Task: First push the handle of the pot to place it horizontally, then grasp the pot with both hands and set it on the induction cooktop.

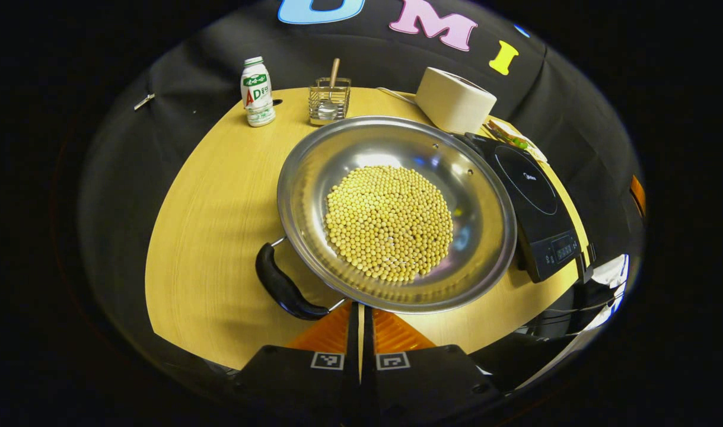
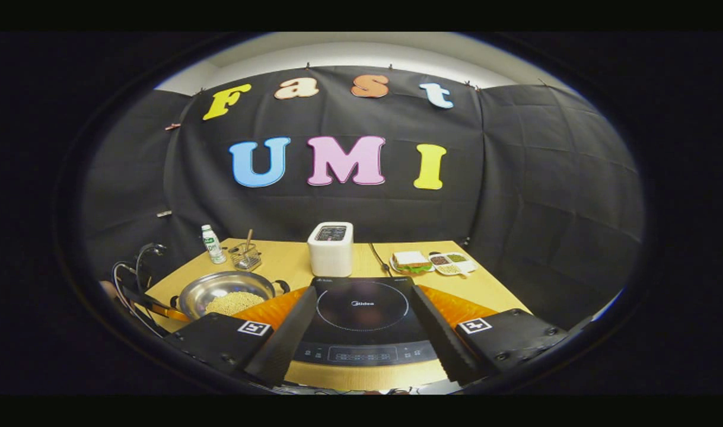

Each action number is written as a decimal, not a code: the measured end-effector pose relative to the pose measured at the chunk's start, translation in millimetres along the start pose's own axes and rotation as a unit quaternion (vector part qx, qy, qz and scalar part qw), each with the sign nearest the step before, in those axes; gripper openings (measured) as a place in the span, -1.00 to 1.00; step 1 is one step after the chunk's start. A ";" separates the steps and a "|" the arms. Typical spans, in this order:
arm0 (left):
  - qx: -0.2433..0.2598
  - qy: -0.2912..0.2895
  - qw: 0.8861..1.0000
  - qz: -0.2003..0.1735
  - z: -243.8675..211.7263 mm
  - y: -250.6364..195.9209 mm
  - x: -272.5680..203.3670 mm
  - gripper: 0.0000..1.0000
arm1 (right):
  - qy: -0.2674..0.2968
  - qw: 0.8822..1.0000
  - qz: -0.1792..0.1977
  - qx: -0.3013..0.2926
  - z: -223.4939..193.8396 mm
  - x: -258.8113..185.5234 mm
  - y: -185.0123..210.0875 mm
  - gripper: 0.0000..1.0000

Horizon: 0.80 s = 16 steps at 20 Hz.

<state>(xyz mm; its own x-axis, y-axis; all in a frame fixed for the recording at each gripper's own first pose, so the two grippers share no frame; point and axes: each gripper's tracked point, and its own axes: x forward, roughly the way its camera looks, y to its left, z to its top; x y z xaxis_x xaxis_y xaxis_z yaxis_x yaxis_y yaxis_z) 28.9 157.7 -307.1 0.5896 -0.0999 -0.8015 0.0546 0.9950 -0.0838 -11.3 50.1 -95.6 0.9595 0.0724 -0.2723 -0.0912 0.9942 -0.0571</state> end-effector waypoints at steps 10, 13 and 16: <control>-0.027 -0.004 0.999 0.032 23.2 42.2 5.3 -0.90 | 0.003 1.000 0.001 -0.007 -0.9 2.7 5.3 0.96; -0.032 -0.010 0.999 0.040 32.7 54.1 7.7 -0.90 | 0.007 1.000 0.001 -0.005 -3.9 2.4 6.6 0.96; -0.037 -0.015 0.998 0.048 42.5 65.8 11.2 -0.90 | 0.015 1.000 0.002 0.002 -7.5 5.0 8.3 0.97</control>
<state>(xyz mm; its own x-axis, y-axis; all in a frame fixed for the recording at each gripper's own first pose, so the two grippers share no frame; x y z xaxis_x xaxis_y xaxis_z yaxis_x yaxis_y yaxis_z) 73.4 222.2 -296.3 0.6128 -0.0024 -0.7902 -0.0626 0.9967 -0.0515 -9.3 58.1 -104.6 0.9507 0.0739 -0.3011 -0.0937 0.9943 -0.0518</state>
